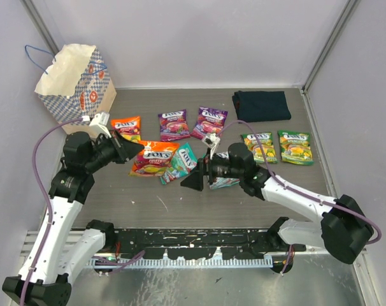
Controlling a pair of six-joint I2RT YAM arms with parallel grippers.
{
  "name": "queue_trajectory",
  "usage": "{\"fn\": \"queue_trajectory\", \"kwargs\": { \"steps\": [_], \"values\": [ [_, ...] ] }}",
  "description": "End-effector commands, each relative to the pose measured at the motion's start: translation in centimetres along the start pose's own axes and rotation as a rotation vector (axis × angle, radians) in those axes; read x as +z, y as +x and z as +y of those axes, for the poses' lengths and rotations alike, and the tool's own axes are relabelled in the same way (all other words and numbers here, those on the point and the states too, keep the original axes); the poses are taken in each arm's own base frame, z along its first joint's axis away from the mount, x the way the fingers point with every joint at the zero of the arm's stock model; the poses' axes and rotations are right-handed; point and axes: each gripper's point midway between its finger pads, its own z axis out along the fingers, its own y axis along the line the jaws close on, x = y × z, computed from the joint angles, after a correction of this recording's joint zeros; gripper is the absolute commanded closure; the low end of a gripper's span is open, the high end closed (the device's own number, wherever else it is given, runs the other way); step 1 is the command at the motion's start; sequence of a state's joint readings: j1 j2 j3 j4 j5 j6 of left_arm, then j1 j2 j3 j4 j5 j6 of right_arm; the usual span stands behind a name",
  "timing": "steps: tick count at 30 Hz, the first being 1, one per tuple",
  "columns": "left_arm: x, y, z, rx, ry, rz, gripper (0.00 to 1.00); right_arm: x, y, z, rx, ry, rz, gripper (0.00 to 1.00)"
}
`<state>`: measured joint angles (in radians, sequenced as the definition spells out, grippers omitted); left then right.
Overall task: Take the snacks out of the paper bag
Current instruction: Place the snack at the center of the board.
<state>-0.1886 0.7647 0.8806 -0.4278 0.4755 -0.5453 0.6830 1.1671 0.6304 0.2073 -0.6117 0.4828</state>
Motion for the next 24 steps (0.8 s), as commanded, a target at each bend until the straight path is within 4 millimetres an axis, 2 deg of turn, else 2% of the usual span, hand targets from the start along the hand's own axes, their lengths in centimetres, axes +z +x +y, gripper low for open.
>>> {"fn": "queue_trajectory", "kwargs": {
  "steps": [1, 6, 9, 16, 20, 24],
  "values": [
    [-1.3, -3.8, -4.6, -0.044, 0.141, -0.117, 1.0, 0.8, -6.8, 7.6, -0.311, -0.22, -0.359, 0.0],
    [-1.6, -4.8, -6.5, -0.102, 0.225, -0.138, 1.0, 0.9, -7.7, 8.5, -0.438, -0.288, -0.529, 0.0],
    [-1.9, -5.4, -7.4, -0.11, 0.261, -0.153, 1.0, 1.3, -8.0, 7.9, -0.504, -0.279, -0.586, 0.0],
    [-3.0, -7.4, -9.9, -0.087, 0.332, -0.185, 1.0, 1.6, -6.4, 6.9, -0.599, -0.302, -0.64, 0.0],
    [-3.3, -8.0, -10.7, -0.082, 0.365, -0.195, 1.0, 1.6, -5.5, 7.1, -0.649, -0.35, -0.656, 0.0],
    [-3.6, -8.3, -12.0, -0.093, 0.438, -0.195, 1.0, 2.7, -5.0, 7.3, -0.684, -0.379, -0.646, 0.0]
  ]
}}
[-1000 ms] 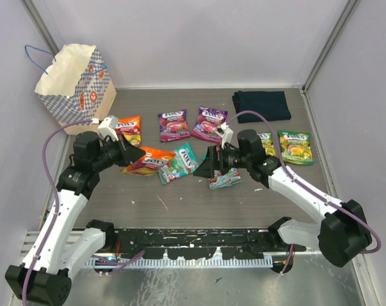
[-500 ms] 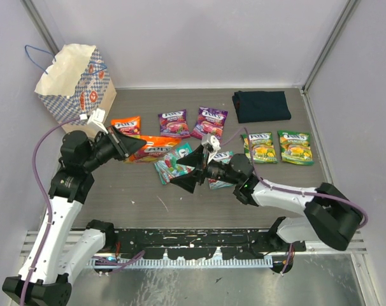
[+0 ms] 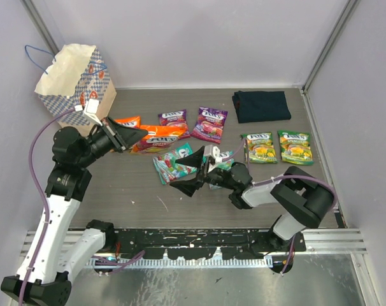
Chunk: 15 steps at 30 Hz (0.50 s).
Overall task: Take the snacks out of the paper bag
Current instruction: Place the snack at the center of the board.
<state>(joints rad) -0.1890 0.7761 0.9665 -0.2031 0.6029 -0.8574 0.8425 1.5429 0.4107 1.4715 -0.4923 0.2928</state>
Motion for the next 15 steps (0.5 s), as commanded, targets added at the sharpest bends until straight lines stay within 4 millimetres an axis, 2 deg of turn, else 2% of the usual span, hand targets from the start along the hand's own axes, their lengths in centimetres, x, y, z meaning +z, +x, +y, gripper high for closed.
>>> {"fn": "queue_trajectory", "kwargs": {
  "steps": [1, 4, 10, 12, 15],
  "values": [
    [-0.5, -2.3, -5.4, 0.057, 0.201, -0.056, 1.0, 1.4, -3.0, 1.5, -0.147, -0.1, -0.142, 0.0],
    [-0.7, -2.5, -6.2, 0.052, 0.23, -0.056, 1.0, 2.0, -2.4, 0.7, -0.168, -0.082, -0.142, 0.0],
    [-1.2, -2.7, -7.4, 0.053, 0.256, -0.052, 1.0, 2.7, -3.3, -1.3, -0.242, 0.005, -0.18, 0.0],
    [-1.2, -2.7, -6.9, 0.058, 0.232, -0.06, 1.0, 2.9, -3.7, -1.6, -0.246, 0.022, -0.191, 0.0],
    [-0.8, -2.5, -4.5, 0.056, 0.125, -0.069, 1.0, 2.6, -3.7, -1.8, -0.233, 0.041, -0.192, 0.0]
  ]
}}
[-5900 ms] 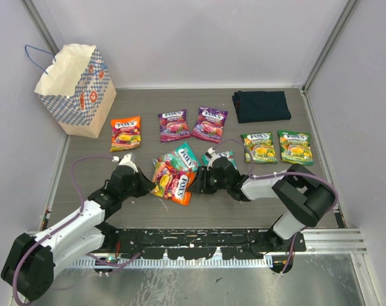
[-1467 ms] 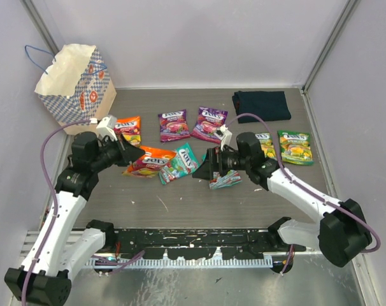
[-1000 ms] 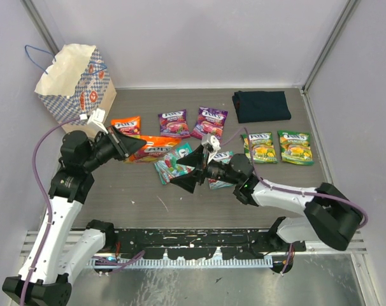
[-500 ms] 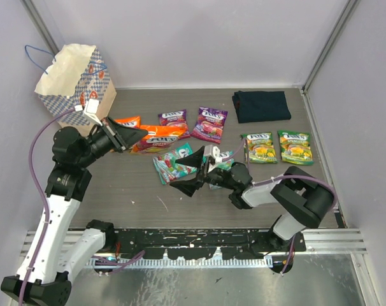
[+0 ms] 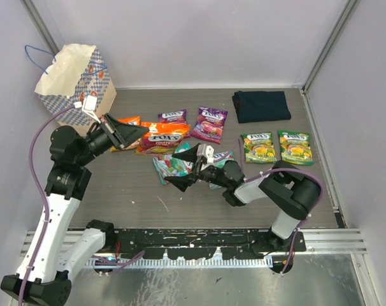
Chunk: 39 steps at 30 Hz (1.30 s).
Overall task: Take the snacks out of the paper bag
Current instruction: Place the snack at the center of the board.
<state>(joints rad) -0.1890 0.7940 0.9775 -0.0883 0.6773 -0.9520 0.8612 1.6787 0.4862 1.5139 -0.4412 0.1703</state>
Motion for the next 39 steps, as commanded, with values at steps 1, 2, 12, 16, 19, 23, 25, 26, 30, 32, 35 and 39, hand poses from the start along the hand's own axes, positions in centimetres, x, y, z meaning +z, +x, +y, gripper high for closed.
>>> {"fn": "queue_trajectory", "kwargs": {
  "steps": [1, 2, 12, 16, 19, 23, 25, 26, 30, 32, 35, 39],
  "values": [
    [-0.8, -1.6, -0.6, 0.079, -0.041, -0.073, 1.0, 0.4, -5.3, -0.5, -0.117, 0.039, -0.196, 0.0],
    [-0.9, -1.3, 0.5, 0.062, -0.088, -0.07, 1.0, -0.1, -5.4, -0.9, -0.113, 0.074, -0.198, 0.0],
    [-7.7, 3.3, 13.6, -0.053, -0.752, -0.071, 1.0, -7.9, -3.3, -3.7, -0.133, 0.419, 0.077, 0.0],
    [-7.3, 7.3, 19.4, -0.219, -0.852, 0.023, 1.0, -9.7, -3.9, -3.2, -0.133, 0.444, 0.097, 0.0],
    [-7.1, 8.2, 21.6, -0.295, -0.887, 0.036, 1.0, -10.5, -4.6, -2.5, -0.128, 0.435, 0.109, 0.0],
    [-8.1, 7.5, 23.9, -0.297, -0.995, -0.004, 1.0, -11.3, -6.4, -1.4, -0.133, 0.415, 0.082, 0.0],
    [-8.8, 7.5, 25.4, -0.318, -1.057, -0.015, 1.0, -11.7, -6.8, -1.1, -0.14, 0.408, 0.077, 0.0],
    [-9.1, 7.4, 26.1, -0.331, -1.082, -0.023, 1.0, -11.8, -6.9, -1.0, -0.142, 0.407, 0.077, 0.0],
    [-9.7, 6.3, 28.5, -0.353, -1.158, -0.097, 1.0, -11.8, -7.2, -0.5, -0.13, 0.39, 0.063, 0.0],
    [-10.4, 5.3, 29.6, -0.323, -1.22, -0.142, 1.0, -11.6, -7.1, -0.2, -0.118, 0.373, 0.064, 0.0],
    [-12.0, 3.6, 31.2, -0.22, -1.333, -0.194, 1.0, -11.5, -6.9, 0.1, -0.101, 0.354, 0.063, 0.0],
    [-13.4, 2.2, 33.3, -0.131, -1.44, -0.22, 1.0, -11.3, -6.6, 0.3, -0.082, 0.343, 0.07, 0.0]
  ]
}}
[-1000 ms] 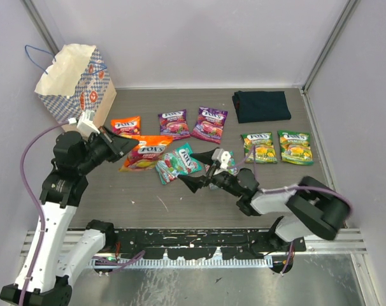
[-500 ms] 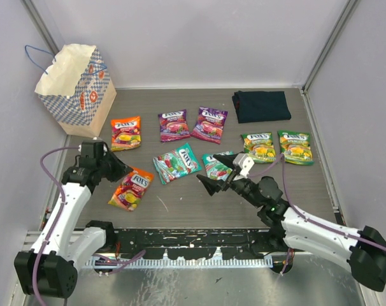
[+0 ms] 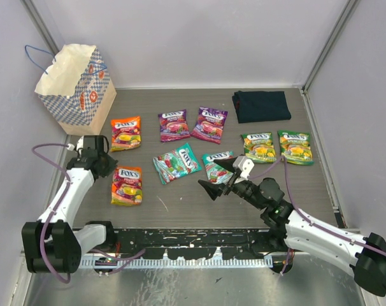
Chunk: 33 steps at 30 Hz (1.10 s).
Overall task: Take the snacks out of the paper bag
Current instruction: Place the snack at the center of the board.
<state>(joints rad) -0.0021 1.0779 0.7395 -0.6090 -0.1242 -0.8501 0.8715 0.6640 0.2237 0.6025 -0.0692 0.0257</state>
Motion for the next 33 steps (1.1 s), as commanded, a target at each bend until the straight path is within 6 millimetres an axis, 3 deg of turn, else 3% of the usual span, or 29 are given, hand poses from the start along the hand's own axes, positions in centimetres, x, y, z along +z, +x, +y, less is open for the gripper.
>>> {"fn": "queue_trajectory", "kwargs": {
  "steps": [1, 3, 5, 6, 7, 8, 9, 13, 18, 24, 30, 33],
  "values": [
    [1.0, -5.2, 0.1, 0.041, -0.068, -0.209, 1.0, 0.2, -0.9, 0.8, 0.026, -0.033, -0.033, 0.0],
    [1.6, -5.7, 0.1, 0.066, -0.079, -0.223, 0.97, 0.1, -0.8, 0.8, 0.033, -0.03, -0.031, 0.0],
    [2.3, -6.2, -0.2, 0.109, -0.08, -0.226, 0.84, 0.1, -0.9, 0.8, 0.041, -0.032, -0.032, 0.0],
    [2.7, -6.3, -0.5, 0.14, -0.078, -0.216, 0.62, 0.1, -0.8, 0.8, 0.041, -0.033, -0.028, 0.0],
    [3.0, -6.5, -0.9, 0.173, -0.069, -0.199, 0.34, 0.1, -0.8, 0.9, 0.043, -0.037, -0.025, 0.0],
    [3.6, -6.2, -1.1, 0.214, -0.075, -0.162, 0.14, 0.1, -0.7, 1.0, 0.043, -0.039, -0.022, 0.0],
    [3.8, -6.1, -1.3, 0.24, -0.09, -0.13, 0.01, 0.0, -0.7, 1.0, 0.044, -0.04, -0.021, 0.0],
    [3.6, -4.6, -2.7, 0.274, -0.055, -0.037, 0.02, 0.0, -0.6, 1.0, 0.045, -0.04, -0.01, 0.0],
    [1.3, 0.1, -4.3, 0.334, 0.091, -0.044, 0.02, 0.1, -0.2, 1.1, 0.045, -0.044, 0.019, 0.0],
    [-0.5, 5.2, -1.4, 0.355, 0.112, 0.012, 0.02, 0.2, 0.2, 1.3, 0.048, -0.059, 0.046, 0.0],
    [-0.1, 6.6, 2.0, 0.389, 0.029, 0.045, 0.02, 0.2, 0.8, 1.5, 0.056, -0.063, 0.078, 0.0],
    [0.8, 7.6, 1.7, 0.397, 0.06, 0.071, 0.02, 0.3, 1.4, 1.4, 0.062, -0.058, 0.099, 0.0]
  ]
}}
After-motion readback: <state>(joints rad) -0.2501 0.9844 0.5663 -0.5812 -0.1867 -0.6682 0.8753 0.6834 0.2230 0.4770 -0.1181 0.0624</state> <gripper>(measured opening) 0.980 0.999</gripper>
